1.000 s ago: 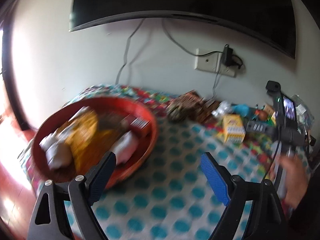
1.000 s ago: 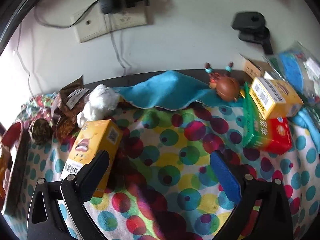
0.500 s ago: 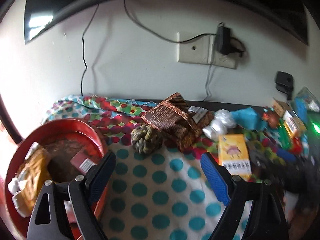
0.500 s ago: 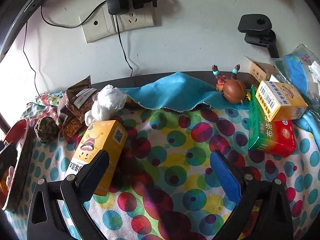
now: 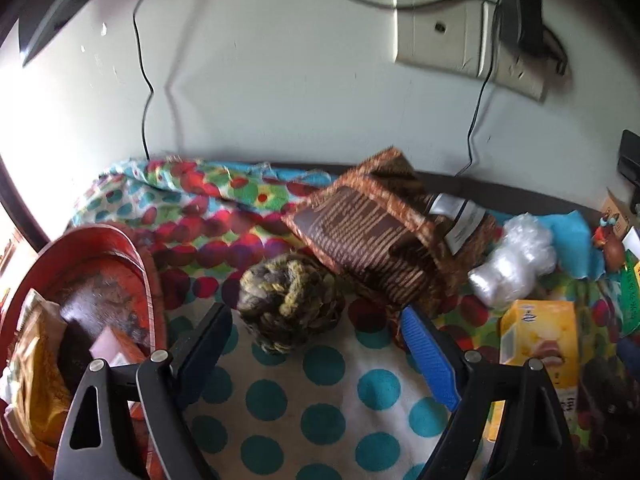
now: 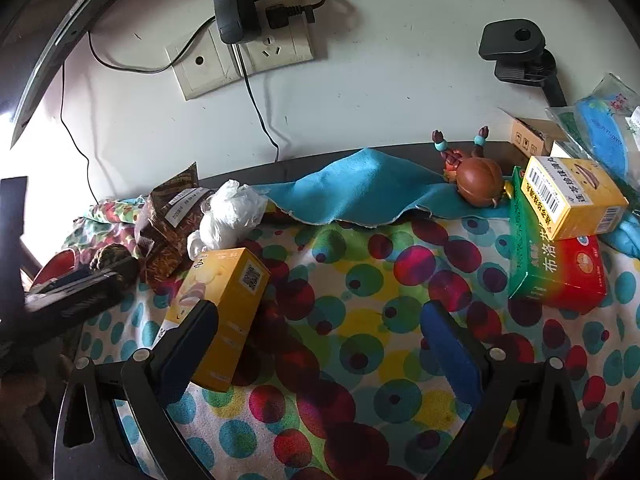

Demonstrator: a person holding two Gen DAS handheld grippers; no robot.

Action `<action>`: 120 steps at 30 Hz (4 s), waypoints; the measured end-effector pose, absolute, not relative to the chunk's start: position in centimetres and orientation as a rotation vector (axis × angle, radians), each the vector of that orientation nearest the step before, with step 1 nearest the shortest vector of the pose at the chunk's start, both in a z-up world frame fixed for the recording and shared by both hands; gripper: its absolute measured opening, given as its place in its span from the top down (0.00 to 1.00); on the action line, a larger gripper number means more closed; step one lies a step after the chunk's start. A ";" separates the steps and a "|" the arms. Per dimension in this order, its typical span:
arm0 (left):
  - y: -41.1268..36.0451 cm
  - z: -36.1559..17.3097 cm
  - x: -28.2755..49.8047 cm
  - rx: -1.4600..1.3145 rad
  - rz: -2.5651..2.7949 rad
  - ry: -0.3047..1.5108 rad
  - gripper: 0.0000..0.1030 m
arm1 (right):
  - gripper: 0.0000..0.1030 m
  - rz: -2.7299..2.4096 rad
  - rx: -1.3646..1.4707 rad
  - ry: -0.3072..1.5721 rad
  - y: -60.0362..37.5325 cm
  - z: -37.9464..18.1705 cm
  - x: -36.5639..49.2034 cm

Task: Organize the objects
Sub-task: 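Grasp the green-yellow knotted rope ball with the left gripper, then carry the rope ball into the red tray and release it, then grasp the yellow cartoon-face medicine box with the right gripper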

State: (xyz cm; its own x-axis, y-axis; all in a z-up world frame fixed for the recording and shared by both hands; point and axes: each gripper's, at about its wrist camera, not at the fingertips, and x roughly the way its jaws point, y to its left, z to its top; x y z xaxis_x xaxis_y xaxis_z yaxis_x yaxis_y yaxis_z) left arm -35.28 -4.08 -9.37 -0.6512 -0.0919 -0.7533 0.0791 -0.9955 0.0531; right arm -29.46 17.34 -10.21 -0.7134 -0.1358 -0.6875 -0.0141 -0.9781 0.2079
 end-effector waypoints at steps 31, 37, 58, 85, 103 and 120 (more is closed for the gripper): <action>-2.6 -7.2 -29.9 1.207 -2.876 -0.052 0.50 | 0.02 -2.838 1.209 -0.282 17.5 -10.1 -30.0; -4.6 -6.2 -27.5 1.177 -2.846 0.005 0.50 | 0.02 -2.841 1.233 -0.261 17.4 -10.3 -30.2; -24.6 -4.1 -16.7 1.016 -2.641 0.199 0.50 | 0.01 -2.823 1.320 -0.143 16.1 -10.9 -30.9; -21.3 -4.0 -8.1 0.815 -2.797 0.168 0.03 | 0.01 -2.900 1.303 0.053 8.9 -9.0 -28.6; -19.9 -4.4 -5.0 0.791 -2.849 0.217 0.03 | 0.48 -2.964 1.358 0.039 5.0 -10.7 -30.0; -20.7 -4.2 -4.4 0.801 -2.803 0.246 0.03 | 0.48 -2.837 1.117 0.200 -1.3 -6.2 -26.5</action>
